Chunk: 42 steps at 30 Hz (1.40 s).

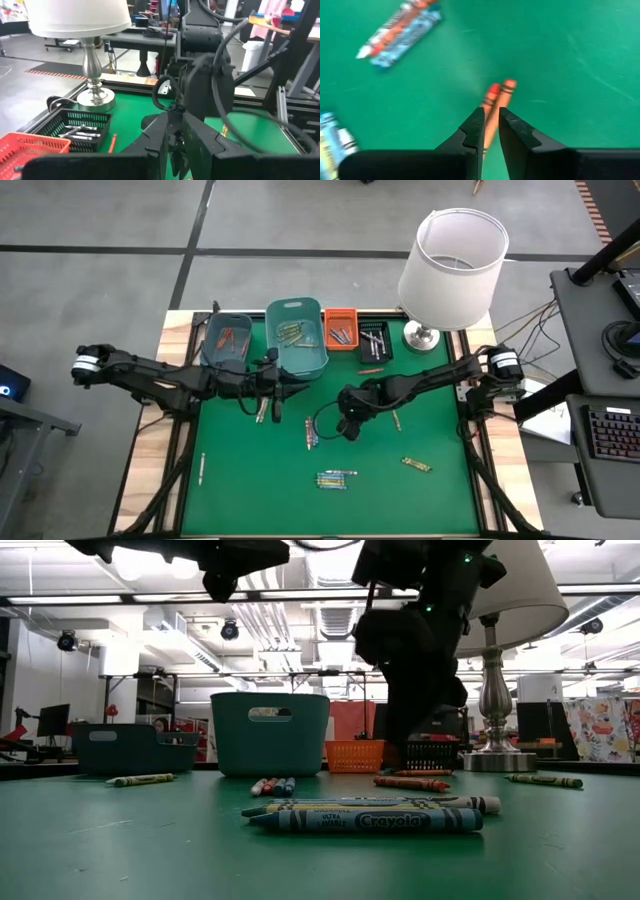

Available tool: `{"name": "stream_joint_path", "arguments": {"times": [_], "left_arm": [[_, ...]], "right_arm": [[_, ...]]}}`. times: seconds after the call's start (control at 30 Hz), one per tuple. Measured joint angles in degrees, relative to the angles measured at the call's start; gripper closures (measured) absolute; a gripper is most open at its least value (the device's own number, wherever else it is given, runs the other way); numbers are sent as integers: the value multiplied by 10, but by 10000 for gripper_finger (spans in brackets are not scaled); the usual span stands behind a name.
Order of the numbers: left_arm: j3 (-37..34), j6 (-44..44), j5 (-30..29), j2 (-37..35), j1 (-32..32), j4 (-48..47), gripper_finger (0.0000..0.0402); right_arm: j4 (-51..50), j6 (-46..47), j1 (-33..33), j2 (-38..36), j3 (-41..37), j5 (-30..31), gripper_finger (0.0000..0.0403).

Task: Sort crayons
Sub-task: Put the orange crayon into the blue bin

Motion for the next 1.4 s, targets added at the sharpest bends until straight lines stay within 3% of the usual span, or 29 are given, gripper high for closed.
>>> {"name": "stream_joint_path", "arguments": {"times": [0.2, 0.4, 0.63, 0.87, 1.4], "left_arm": [[-1, -16, -1, -2, -2, -5, 361], [-3, -16, -1, 5, -4, -7, 361], [-3, -16, -1, 5, -4, -6, 361], [-3, -21, -1, 5, -4, -4, 361], [-4, -23, -1, 5, -5, -4, 361]], "right_arm": [[-77, 13, 0, 24, 37, 46, 360], [-68, 8, 9, 30, 42, 46, 354], [-68, 7, 21, 31, 42, 43, 300], [-59, 17, 25, 31, 41, 85, 257], [-44, 15, 25, 94, 39, 101, 265]]}}
